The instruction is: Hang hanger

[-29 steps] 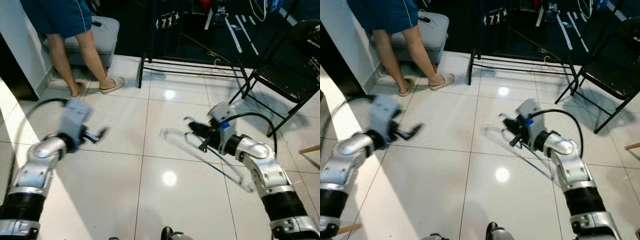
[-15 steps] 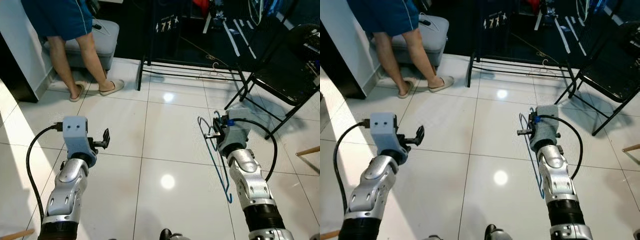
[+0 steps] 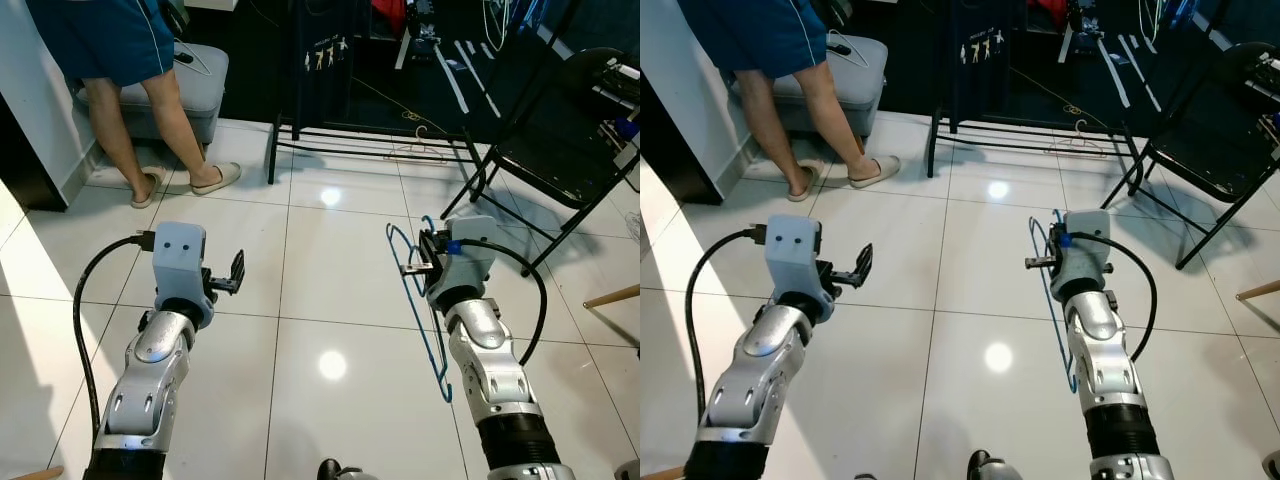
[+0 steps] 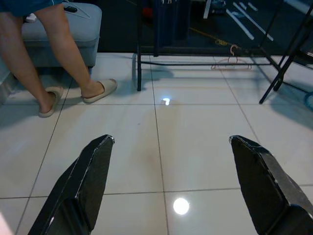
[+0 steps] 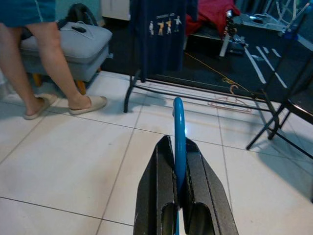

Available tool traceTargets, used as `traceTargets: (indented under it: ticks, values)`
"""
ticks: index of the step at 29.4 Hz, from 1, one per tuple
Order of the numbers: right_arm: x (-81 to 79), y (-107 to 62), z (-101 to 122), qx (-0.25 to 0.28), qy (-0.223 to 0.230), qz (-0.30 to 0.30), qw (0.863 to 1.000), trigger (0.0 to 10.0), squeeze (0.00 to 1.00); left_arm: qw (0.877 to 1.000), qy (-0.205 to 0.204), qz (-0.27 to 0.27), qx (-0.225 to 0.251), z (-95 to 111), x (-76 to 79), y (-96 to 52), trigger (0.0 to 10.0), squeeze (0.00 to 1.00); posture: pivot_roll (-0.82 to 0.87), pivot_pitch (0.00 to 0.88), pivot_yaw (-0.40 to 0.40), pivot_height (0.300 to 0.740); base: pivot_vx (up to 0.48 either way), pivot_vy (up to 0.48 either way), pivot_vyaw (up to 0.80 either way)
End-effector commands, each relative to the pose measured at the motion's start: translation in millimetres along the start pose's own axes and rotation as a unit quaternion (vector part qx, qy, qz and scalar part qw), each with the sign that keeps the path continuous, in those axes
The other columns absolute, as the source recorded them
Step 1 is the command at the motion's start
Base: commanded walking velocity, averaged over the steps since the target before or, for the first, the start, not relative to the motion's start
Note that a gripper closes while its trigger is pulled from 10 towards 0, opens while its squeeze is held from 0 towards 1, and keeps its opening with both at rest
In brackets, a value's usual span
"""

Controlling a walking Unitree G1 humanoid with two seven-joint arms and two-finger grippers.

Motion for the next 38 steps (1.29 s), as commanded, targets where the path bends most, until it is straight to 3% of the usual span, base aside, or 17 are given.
traceTargets:
  ticks: [1, 6, 19, 38]
  values:
    - [1.5, -2.8, -2, 0.002, -0.004, 0.000, 1.000, 10.0, 0.00, 1.000, -0.006, 0.000, -0.001, -1, 2.4, 0.6, 10.0, 0.00, -0.04, 0.150, -0.094, 0.740, 0.394, 0.000, 0.00]
    - [-3.1, -3.0, -1, 0.005, 0.007, 0.007, 1.000, 10.0, 0.00, 1.000, 0.001, 0.001, -0.005, -2, 4.8, 1.5, 10.0, 0.00, -0.04, 0.117, -0.089, 0.740, 0.395, 0.000, -0.19]
    - [-2.8, -3.6, 3, 0.017, 0.012, 0.010, 1.000, 10.0, 0.00, 1.000, -0.006, -0.004, 0.007, 8, 8.9, 8.4, 10.0, 0.00, -0.04, 0.133, -0.091, 0.740, 0.415, 0.000, -0.76]
    - [-4.4, 0.0, 7, 0.025, 0.016, 0.010, 1.000, 10.0, 0.00, 1.000, -0.006, -0.001, 0.011, 13, 10.3, 10.9, 10.0, 0.00, -0.03, 0.150, -0.088, 0.740, 0.426, 0.000, 0.00]
Point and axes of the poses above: a point about 5 cm out from each wrist's last joint towards the gripper, its own y axis pointing out of the wrist towards the gripper, its own z axis along the axis of the wrist's last joint, x = y × z, the point moved 6 cm from there along y, pointing out of the wrist towards the gripper, and after that the axes turned 9 degrees about -y, right-handed, at the moved point
